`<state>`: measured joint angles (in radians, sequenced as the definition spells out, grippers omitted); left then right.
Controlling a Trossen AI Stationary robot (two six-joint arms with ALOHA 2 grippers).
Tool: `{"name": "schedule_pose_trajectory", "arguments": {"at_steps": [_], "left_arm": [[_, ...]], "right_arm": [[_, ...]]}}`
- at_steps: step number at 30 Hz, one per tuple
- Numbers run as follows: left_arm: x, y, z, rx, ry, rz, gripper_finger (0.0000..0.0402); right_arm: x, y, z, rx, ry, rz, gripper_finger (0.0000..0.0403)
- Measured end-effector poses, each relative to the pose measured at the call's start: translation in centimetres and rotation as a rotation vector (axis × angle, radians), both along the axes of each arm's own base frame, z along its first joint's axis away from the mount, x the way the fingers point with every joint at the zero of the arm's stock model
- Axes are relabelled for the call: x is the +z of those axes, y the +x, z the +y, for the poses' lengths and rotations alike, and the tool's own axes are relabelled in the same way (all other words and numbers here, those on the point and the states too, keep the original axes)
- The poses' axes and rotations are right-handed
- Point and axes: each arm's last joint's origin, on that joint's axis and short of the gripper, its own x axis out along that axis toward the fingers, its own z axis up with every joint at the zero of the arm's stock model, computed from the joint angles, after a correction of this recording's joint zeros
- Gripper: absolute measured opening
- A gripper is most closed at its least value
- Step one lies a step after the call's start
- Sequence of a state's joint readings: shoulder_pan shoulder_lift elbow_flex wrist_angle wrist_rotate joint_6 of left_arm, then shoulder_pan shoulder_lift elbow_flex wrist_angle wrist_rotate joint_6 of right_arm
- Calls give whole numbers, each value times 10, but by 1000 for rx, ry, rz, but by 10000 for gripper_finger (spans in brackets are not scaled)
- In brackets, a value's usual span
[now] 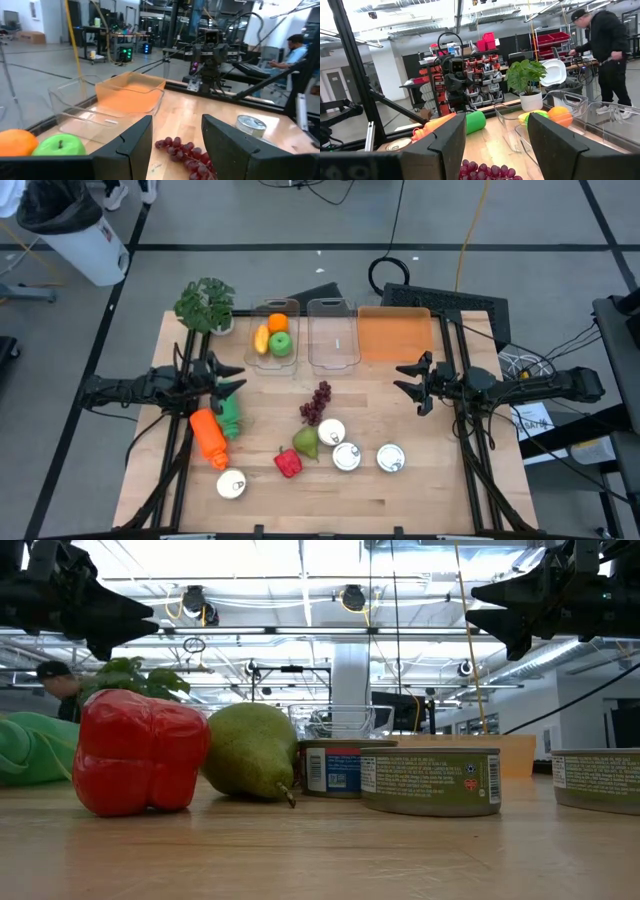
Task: Pick & Place Food Item
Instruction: Put the red bell pepper into the left transparent bin
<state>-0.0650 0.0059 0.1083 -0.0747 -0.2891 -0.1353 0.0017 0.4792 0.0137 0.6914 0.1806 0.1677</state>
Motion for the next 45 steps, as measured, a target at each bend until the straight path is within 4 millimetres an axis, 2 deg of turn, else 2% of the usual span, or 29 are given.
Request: {"name": "schedule_pose_trajectory", "arguments": {"at_steps": [8,30,36,45], "left_arm": [[-18,7,-2,-47,18,-52,184],[-20,7,-2,-63,-5,-25,184],[-20,7,-2,-62,-4,-24,184],[-20,7,-2,-61,14,-19,184]], "right_arm": [[0,0,0,0,0,0,199],[0,0,0,2,-1,1,199],[-5,1,2,66,-108,70,199],[-12,2,1,19,-195,159,199]]}}
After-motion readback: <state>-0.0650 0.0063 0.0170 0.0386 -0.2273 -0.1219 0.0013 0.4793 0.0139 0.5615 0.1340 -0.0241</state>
